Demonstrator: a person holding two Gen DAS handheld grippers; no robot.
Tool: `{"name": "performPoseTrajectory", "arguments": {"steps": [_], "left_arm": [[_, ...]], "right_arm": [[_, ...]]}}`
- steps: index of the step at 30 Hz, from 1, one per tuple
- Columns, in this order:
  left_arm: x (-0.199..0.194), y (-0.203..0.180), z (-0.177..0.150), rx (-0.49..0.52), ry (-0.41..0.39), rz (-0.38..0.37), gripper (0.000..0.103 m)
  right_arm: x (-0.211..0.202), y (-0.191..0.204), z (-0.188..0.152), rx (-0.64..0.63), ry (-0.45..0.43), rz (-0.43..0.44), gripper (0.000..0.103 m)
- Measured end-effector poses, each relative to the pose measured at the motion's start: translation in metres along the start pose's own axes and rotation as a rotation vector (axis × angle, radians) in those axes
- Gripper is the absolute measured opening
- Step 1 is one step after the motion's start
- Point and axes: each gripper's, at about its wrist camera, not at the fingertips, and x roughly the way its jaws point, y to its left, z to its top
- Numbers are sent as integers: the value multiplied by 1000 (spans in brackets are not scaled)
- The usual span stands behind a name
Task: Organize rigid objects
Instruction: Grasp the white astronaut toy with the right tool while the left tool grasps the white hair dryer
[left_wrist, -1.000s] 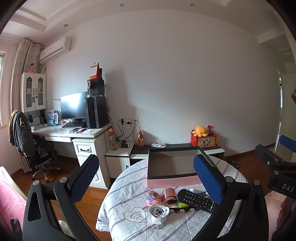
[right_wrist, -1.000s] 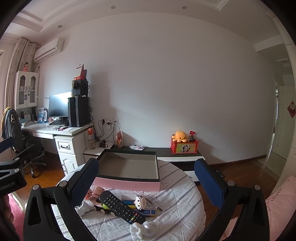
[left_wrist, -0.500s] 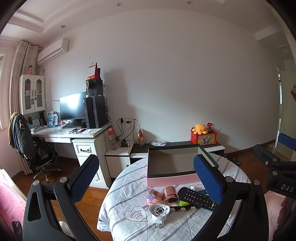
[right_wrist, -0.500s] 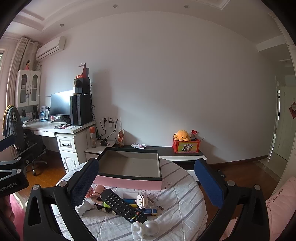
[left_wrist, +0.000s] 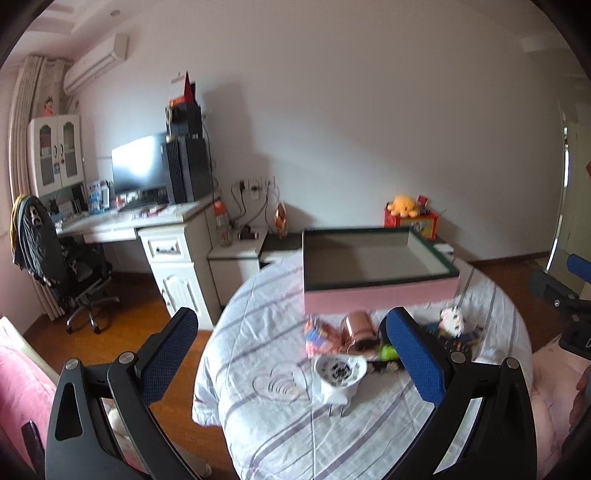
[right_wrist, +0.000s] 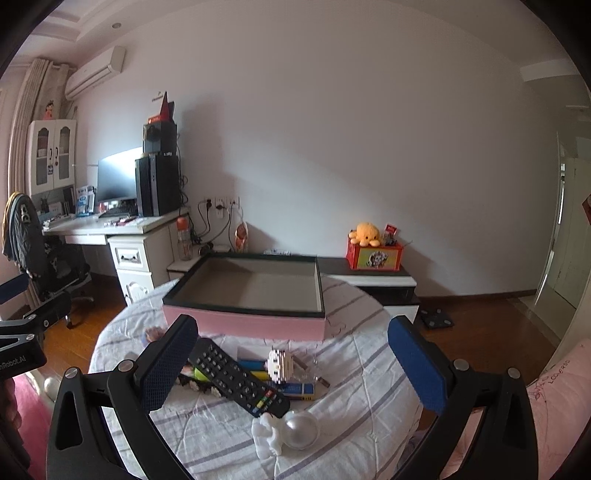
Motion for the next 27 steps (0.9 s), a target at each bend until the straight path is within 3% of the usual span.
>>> {"name": "performPoseTrajectory", "arguments": {"steps": [4, 12, 19, 27], "left_arm": [[31, -3, -22, 11, 114, -21, 103], [80, -14, -54, 23, 259, -52, 103], [108, -20, -68, 27, 323, -58, 103], [138, -27, -79, 26, 397, -71, 103]], "right_arm": [[25, -1, -23, -5, 82, 13, 103], [65, 0, -71, -32, 235, 32, 103], [91, -6, -96, -28, 307, 23, 103], [106, -13, -110, -17, 348, 97, 101]]}}
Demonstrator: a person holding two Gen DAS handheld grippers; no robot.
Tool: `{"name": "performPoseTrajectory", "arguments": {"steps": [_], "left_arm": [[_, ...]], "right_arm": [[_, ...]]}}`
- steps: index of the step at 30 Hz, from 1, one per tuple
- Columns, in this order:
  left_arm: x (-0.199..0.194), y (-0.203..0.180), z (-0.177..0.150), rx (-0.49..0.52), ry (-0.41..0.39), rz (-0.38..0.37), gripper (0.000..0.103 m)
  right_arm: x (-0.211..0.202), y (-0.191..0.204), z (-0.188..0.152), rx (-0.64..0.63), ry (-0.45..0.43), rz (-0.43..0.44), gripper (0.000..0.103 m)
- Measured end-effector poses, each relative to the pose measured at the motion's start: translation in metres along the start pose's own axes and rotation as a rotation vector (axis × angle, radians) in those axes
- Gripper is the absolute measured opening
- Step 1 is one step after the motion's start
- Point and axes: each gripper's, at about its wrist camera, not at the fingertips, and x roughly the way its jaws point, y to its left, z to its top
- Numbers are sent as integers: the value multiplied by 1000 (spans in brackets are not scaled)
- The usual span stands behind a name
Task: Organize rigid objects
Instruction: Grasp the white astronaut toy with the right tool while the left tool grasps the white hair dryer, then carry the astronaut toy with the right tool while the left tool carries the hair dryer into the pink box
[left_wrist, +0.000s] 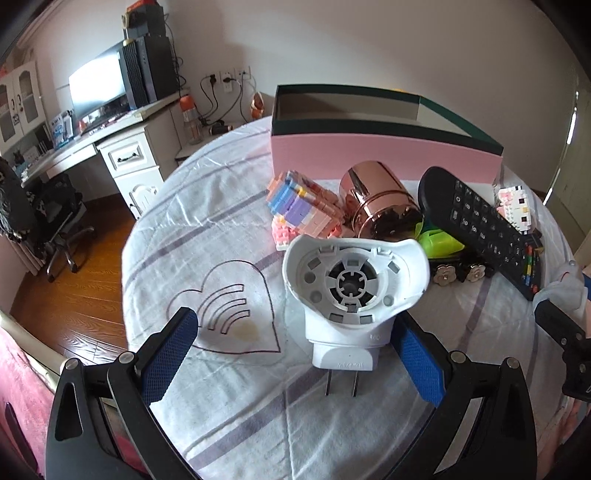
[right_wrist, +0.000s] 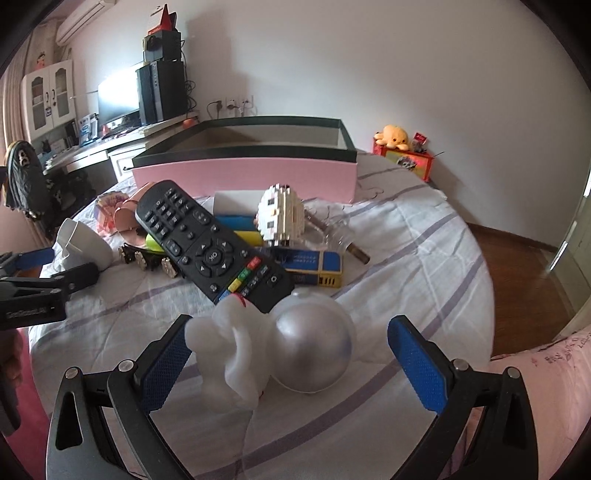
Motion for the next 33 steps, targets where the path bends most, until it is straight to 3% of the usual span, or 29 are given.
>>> {"name": "performPoseTrajectory", "arguments": {"steps": [3, 6, 9, 11, 14, 22, 33], "left_arm": [[5, 0, 1, -10, -1, -11, 103], [6, -1, 0, 3, -20, -27, 99], [2, -2, 1, 16, -34, -59, 83], [1, -4, 1, 26, -39, -72, 63], [-2, -5, 3, 38, -45, -86, 49], [-10, 0, 3, 32, -55, -89, 49], [-40, -1, 22, 52, -132, -102, 49]], "right_arm": [[4, -7, -1, 17, 13, 40, 93], [5, -8, -1, 10, 16, 59, 72], [6, -7, 0, -5, 20, 62, 70], [5, -7, 0, -9, 21, 68, 70], [4, -7, 1, -8, 19, 73, 70], [-2, -7, 7, -15, 5, 68, 70], [-17, -1, 30, -30, -55, 81, 70]]}}
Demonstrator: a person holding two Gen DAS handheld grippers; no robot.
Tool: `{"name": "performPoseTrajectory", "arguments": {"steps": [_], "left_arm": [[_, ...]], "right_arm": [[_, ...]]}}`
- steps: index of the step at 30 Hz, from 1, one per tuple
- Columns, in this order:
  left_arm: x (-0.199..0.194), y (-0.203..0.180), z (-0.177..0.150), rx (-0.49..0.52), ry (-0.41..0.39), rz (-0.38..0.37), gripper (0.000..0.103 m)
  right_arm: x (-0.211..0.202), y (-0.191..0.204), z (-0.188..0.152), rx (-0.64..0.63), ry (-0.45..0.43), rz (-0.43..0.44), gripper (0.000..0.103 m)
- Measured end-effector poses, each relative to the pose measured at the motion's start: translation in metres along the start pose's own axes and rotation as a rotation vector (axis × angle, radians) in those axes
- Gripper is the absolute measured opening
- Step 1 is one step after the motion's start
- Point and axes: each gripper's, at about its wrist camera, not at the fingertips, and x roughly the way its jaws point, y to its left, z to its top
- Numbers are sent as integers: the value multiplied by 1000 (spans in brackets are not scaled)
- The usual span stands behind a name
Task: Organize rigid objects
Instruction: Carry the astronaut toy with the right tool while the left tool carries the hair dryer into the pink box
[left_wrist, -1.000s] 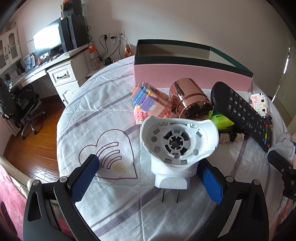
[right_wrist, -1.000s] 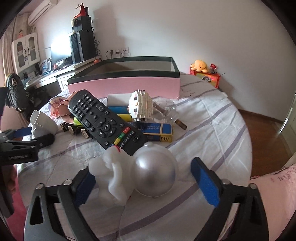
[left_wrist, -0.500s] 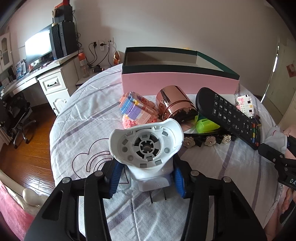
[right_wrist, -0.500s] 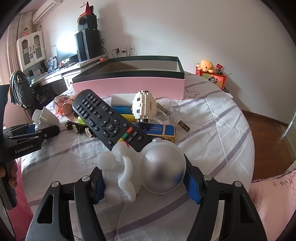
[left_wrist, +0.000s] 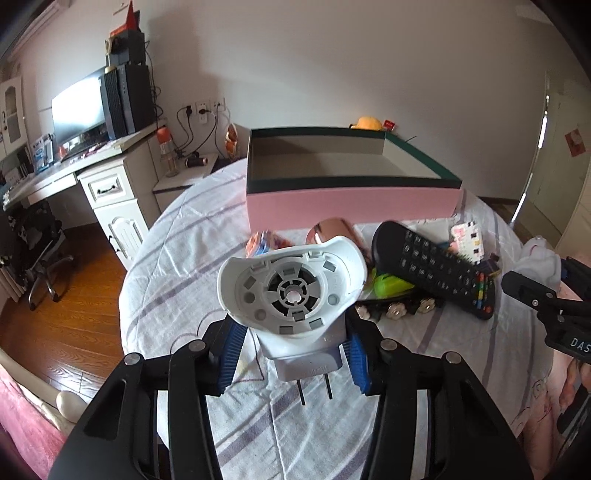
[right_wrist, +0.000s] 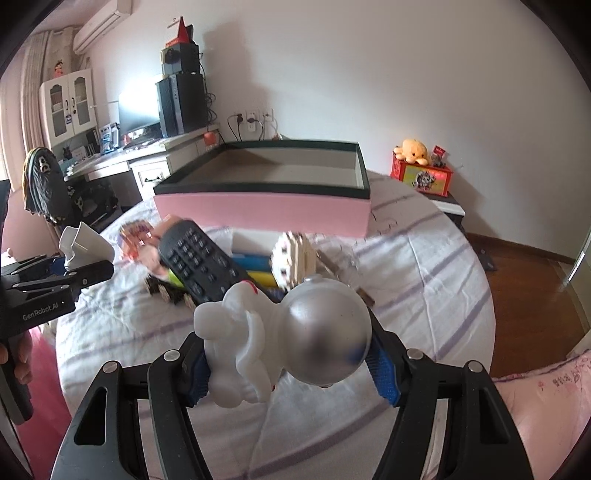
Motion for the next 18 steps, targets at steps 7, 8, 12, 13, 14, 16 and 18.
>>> {"name": "performPoseTrajectory", "arguments": {"steps": [7, 8, 12, 13, 14, 16, 18], "left_arm": [[-8, -7, 32, 25, -58, -11, 49], [-7, -9, 38, 32, -67, -15, 49], [-2, -18, 65, 62, -100, -21, 49], [-1, -19, 71, 67, -105, -22, 49], [0, -21, 78, 78, -116, -29, 49], [6, -24, 88, 88, -123, -49, 49], [17, -25, 95, 90, -98, -67, 49]], "right_arm": [[-3, 3, 35, -27, -55, -4, 70], [-3, 3, 41, -30, -65, -10, 70], [0, 2, 70, -36, -103, -29, 70], [2, 2, 77, -39, -111, -32, 70], [3, 1, 84, -41, -119, -33, 70], [8, 0, 97, -38, -133, -30, 70], [17, -1, 107, -35, -133, -17, 70]]}}
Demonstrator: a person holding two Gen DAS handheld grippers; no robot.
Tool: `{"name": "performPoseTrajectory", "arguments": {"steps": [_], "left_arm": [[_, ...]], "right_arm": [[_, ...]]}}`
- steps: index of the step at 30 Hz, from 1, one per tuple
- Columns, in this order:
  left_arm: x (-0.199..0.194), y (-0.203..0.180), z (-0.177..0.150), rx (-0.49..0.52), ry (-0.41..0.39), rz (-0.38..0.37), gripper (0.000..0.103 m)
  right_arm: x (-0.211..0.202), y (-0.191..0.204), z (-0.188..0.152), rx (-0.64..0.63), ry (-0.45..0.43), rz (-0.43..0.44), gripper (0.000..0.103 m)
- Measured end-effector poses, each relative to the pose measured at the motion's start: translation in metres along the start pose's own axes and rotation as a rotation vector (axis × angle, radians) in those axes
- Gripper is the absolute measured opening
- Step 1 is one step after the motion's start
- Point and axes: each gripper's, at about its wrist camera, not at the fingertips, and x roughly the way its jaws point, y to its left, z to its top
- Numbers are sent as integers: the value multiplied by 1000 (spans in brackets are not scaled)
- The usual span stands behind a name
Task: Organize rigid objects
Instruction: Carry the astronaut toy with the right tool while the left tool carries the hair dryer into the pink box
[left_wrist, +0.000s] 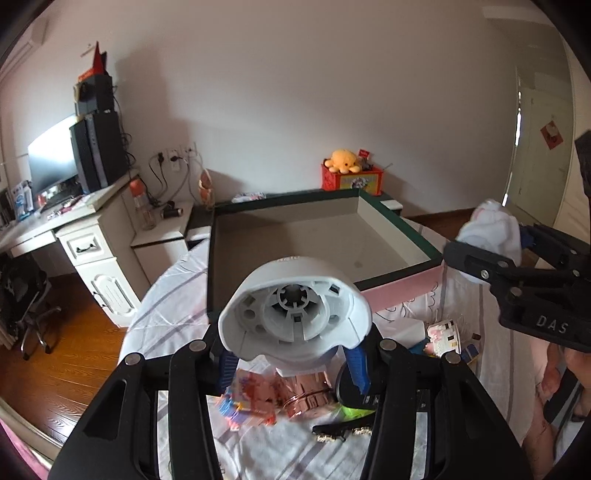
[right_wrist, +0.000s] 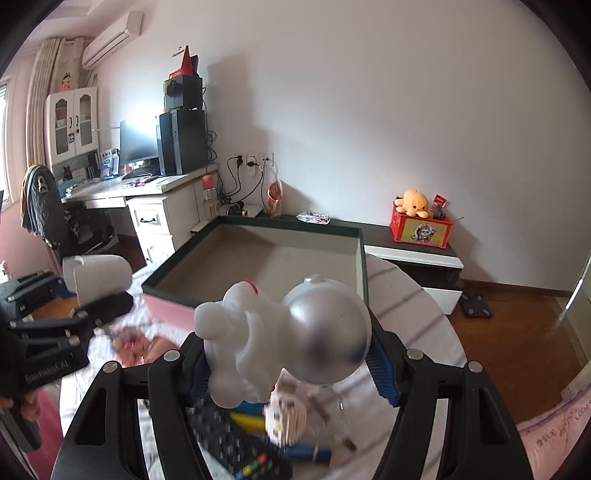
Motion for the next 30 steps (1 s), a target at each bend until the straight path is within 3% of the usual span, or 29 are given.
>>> {"name": "performPoseTrajectory", "arguments": {"steps": [5, 14, 23, 30], "left_arm": [[21, 8, 16, -40, 2, -42, 49], [87, 16, 47, -31, 76, 15, 49], [145, 22, 35, -45, 201, 36, 48], [152, 21, 27, -46, 235, 90, 49]], "right_arm": [[26, -3, 13, 0, 19, 12, 70], [88, -8, 32, -14, 97, 21, 70], [142, 1, 34, -63, 205, 33, 70], [164, 9, 29, -93, 279, 38, 70]]}}
